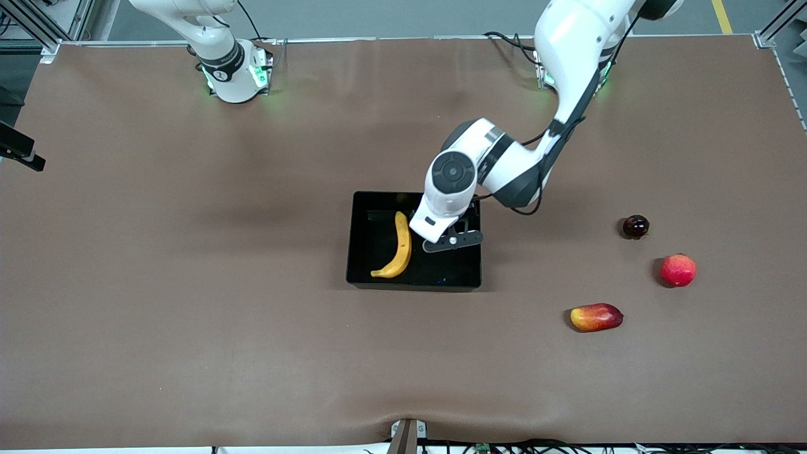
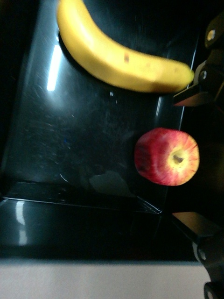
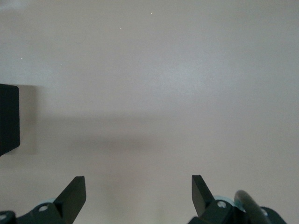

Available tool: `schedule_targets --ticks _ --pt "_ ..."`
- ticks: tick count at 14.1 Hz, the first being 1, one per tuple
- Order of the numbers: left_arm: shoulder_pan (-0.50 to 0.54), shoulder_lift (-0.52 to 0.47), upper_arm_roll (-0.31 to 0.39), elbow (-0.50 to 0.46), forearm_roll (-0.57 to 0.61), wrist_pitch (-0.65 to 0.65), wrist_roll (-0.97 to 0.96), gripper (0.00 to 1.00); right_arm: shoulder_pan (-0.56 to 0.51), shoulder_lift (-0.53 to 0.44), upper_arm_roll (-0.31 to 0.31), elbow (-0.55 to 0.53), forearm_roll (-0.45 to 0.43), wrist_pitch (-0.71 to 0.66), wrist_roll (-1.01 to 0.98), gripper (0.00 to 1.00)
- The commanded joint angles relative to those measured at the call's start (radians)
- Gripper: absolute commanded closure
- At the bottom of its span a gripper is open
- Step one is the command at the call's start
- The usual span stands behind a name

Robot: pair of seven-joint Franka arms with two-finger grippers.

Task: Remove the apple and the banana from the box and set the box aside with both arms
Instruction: 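Grasp the small red apple with the left gripper and lift it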

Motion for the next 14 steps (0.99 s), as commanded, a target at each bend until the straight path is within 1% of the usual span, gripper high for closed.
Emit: schedule_targets --ticks 1,3,4,5,6,7,9,11,14 --pt "-0.018 0.035 0.004 -0.008 0.033 0.007 -0.014 0.0 -0.02 0.001 0.014 0.011 -0.004 -0.007 0.0 0.0" --pt "-0.02 0.047 0.001 -0.009 0.033 0.013 -0.017 0.02 -0.02 0.001 0.014 0.011 -0.004 -0.007 0.0 0.0" --pt "-0.028 0.052 0.001 -0.013 0.031 0.013 -0.017 0.19 -0.02 0.001 0.014 0.011 -0.004 -0.007 0.0 0.0" --pt "-0.031 0.05 0.001 -0.013 0.03 0.013 -0.02 0.42 -0.02 0.001 0.014 0.011 -0.004 -0.007 0.0 0.0" --pt "-0.031 0.044 0.001 -0.011 0.03 0.008 -0.024 0.71 -0.02 0.001 0.014 0.011 -0.004 -0.007 0.0 0.0" --pt "-0.025 0.04 0.001 -0.003 0.031 -0.001 -0.01 0.99 -0.02 0.001 0.013 0.011 -0.004 -0.007 0.0 0.0" --pt "-0.014 -0.017 0.003 0.001 0.033 -0.005 0.002 1.0 -0.02 0.001 0.013 0.011 -0.004 -0.007 0.0 0.0" --pt "0.004 -0.101 0.017 0.004 0.033 -0.048 0.021 1.0 -0.026 0.005 0.014 0.011 -0.004 0.001 0.0 0.0" --pt "0.118 -0.237 0.012 0.01 0.033 -0.16 0.148 1.0 -0.048 0.044 0.013 0.011 -0.004 0.0 -0.004 0.0"
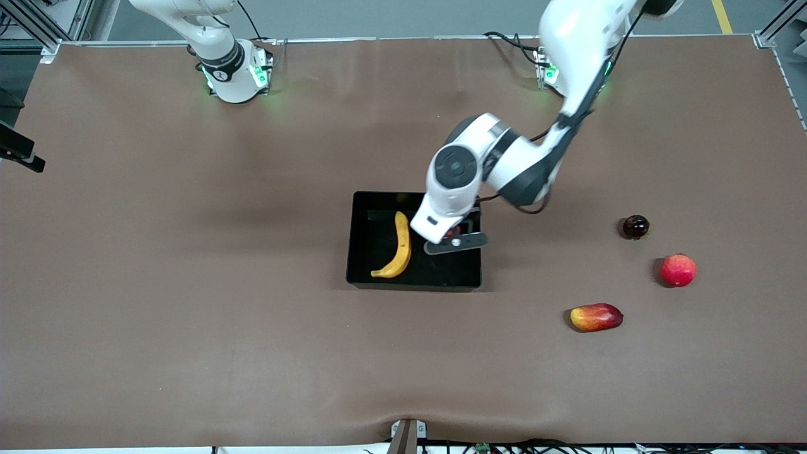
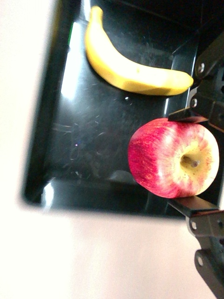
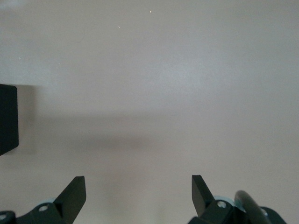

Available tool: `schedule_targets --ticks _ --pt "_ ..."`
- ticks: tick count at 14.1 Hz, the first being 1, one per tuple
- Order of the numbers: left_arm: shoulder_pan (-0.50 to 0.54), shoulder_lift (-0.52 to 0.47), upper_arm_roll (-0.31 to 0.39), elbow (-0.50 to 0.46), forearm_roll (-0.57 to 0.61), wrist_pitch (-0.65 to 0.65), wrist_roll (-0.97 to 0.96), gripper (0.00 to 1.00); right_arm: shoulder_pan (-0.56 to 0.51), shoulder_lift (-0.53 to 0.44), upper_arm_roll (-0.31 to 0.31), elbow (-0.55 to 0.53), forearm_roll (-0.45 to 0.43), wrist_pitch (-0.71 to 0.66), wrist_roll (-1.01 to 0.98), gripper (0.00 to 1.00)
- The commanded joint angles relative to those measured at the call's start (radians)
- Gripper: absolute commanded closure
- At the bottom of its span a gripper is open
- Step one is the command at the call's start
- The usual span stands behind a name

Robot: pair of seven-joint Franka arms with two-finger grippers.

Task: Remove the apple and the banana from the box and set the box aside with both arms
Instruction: 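Grasp the small red apple with the left gripper and lift it, then carry the small apple beside the plum and release it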

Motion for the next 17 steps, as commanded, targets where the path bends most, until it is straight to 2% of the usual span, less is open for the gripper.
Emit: schedule_targets --ticks 1,4,6,8,10,12,15,17 --pt "0.111 -0.142 -0.001 -0.033 0.013 -0.108 0.139 1.0 -0.042 0.027 0.014 0.014 -0.001 -0.002 -0.005 0.0" --pt "0.273 -0.179 -0.001 -0.048 0.016 -0.191 0.361 1.0 -0.009 0.035 0.021 0.014 -0.014 0.0 0.002 0.0" --pt "0.371 -0.181 0.0 -0.118 0.042 -0.179 0.423 1.0 -0.009 0.085 0.02 0.014 0.001 0.009 -0.003 0.0" --pt "0.419 -0.174 -0.001 -0.209 0.126 -0.112 0.425 1.0 0.002 0.133 0.02 0.014 -0.019 0.023 -0.009 0.0" --pt "0.491 -0.168 -0.004 -0.313 0.136 0.019 0.423 1.0 -0.004 0.138 0.02 0.014 -0.043 0.065 -0.011 0.0" --pt "0.505 -0.142 -0.001 -0.39 0.136 0.133 0.425 1.0 -0.012 0.168 0.02 0.009 -0.05 0.15 -0.011 0.0" --pt "0.556 -0.083 0.0 -0.435 0.136 0.244 0.425 1.0 -0.018 0.237 0.02 0.012 -0.05 0.165 -0.012 0.0" --pt "0.563 -0.043 0.0 -0.43 0.142 0.256 0.423 1.0 -0.019 0.288 0.018 0.012 -0.05 0.197 -0.012 0.0"
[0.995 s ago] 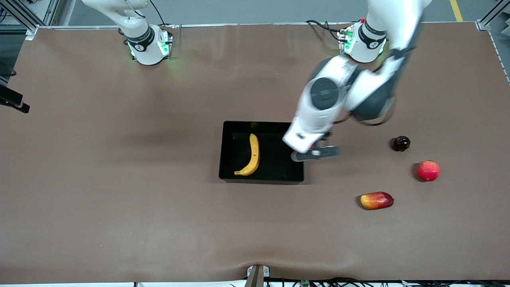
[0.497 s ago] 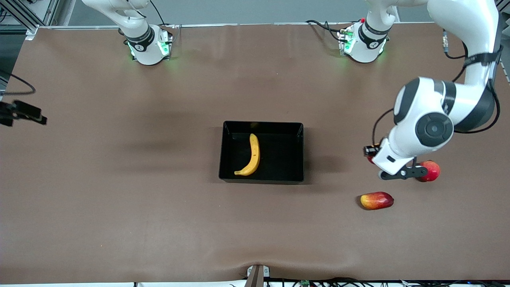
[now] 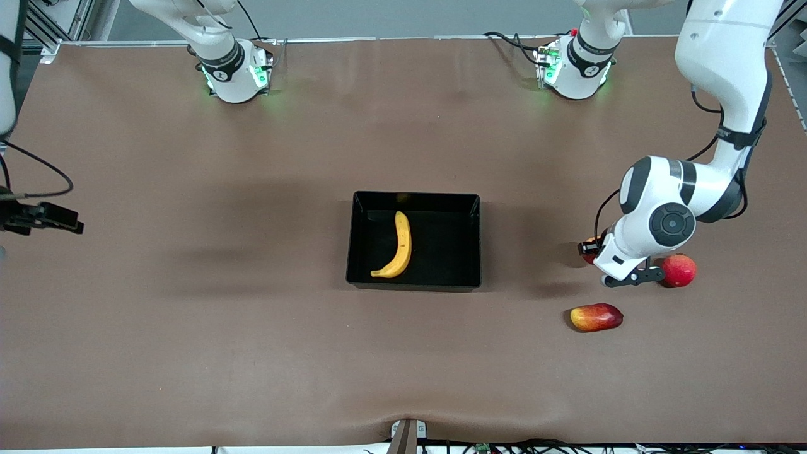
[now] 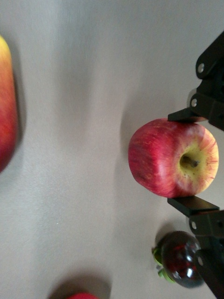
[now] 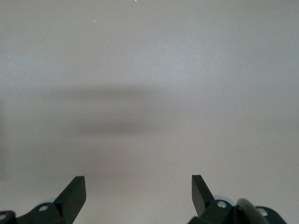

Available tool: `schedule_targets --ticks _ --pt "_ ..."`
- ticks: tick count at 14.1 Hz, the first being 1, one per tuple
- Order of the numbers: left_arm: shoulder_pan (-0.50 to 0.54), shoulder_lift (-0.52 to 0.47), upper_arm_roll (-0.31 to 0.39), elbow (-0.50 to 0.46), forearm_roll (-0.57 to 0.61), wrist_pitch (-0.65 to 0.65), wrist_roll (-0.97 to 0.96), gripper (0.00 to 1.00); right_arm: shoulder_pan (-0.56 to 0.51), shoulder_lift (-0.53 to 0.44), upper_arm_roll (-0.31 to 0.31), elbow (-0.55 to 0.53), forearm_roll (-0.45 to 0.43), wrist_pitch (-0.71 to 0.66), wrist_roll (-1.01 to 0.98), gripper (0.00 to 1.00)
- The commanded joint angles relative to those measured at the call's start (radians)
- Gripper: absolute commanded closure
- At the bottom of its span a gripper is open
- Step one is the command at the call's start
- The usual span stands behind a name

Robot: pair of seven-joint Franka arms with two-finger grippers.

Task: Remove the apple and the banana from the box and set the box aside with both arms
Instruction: 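Carry the small apple beside the plum and release it, then move the left gripper to the banana while the right gripper reaches out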

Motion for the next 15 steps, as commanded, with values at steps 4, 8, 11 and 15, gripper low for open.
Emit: schedule_targets --ticks 4,8,11,15 --pt "0.028 -0.008 -0.015 0.006 0.025 0.013 -0.022 0.0 -0.024 0.064 0.003 0.021 -0.028 0.04 -0.022 0.0" --pt "0.022 -0.161 -0.128 0.029 -0.005 -0.103 -0.028 0.0 -0.03 0.062 0.006 0.012 0.033 0.031 0.013 0.0" --pt "0.008 -0.154 -0.309 0.149 -0.005 -0.235 -0.19 0.0 -0.017 0.059 0.007 0.01 0.061 -0.029 0.056 0.0" --pt "-0.206 0.025 -0.36 0.349 0.01 -0.237 -0.387 0.0 0.042 0.058 0.009 0.007 0.082 -0.104 0.199 0.0"
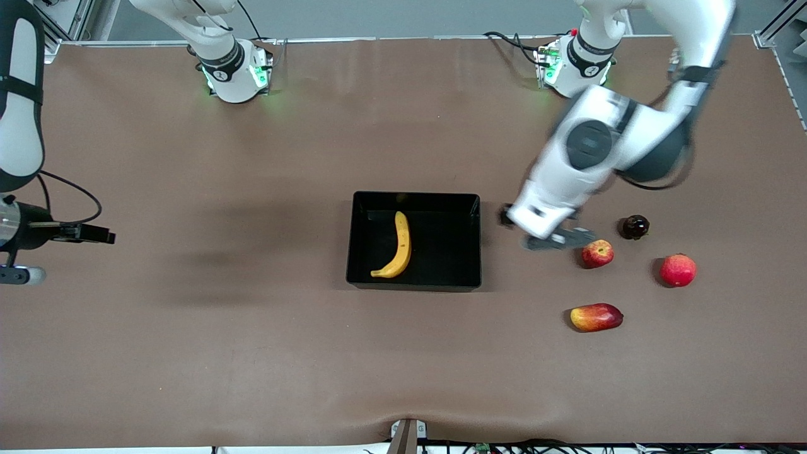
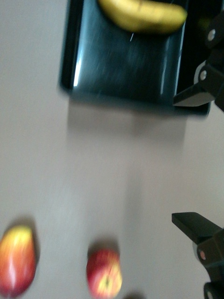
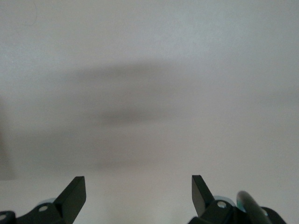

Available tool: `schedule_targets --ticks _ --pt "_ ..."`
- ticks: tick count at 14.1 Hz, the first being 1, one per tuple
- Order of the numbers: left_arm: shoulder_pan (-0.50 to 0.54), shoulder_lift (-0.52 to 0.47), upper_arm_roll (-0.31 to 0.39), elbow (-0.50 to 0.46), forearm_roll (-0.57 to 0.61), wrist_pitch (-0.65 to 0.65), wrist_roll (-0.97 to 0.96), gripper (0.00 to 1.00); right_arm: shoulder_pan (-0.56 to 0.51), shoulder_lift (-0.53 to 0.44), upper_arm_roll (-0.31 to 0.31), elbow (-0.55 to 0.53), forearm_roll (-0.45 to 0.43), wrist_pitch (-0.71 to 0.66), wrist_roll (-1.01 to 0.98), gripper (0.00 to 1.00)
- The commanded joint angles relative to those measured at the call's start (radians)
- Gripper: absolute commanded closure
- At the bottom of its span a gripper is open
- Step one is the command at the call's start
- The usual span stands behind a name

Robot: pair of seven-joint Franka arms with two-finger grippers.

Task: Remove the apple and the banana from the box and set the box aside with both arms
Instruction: 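Move the left gripper to the banana while the right gripper reaches out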

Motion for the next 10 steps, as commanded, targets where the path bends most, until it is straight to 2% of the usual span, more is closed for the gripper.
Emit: schedule_targets --ticks 1,5,8,10 --pt "-0.165 0.214 0.017 0.213 0.014 -0.016 -0.095 0.0 0.058 -0.007 0.002 0.006 0.015 -0.028 0.063 0.0" --pt "-0.351 0.395 0.112 0.393 0.094 0.052 -0.176 0.0 0.128 -0.007 0.001 0.012 0.01 -0.028 0.078 0.0" --pt "-0.446 0.458 0.206 0.4 0.093 0.206 -0.18 0.0 0.126 -0.004 0.002 0.006 0.029 -0.021 0.08 0.0" --pt "-0.476 0.506 0.232 0.4 0.093 0.279 -0.183 0.0 0.128 -0.004 0.002 0.001 0.052 -0.021 0.08 0.0"
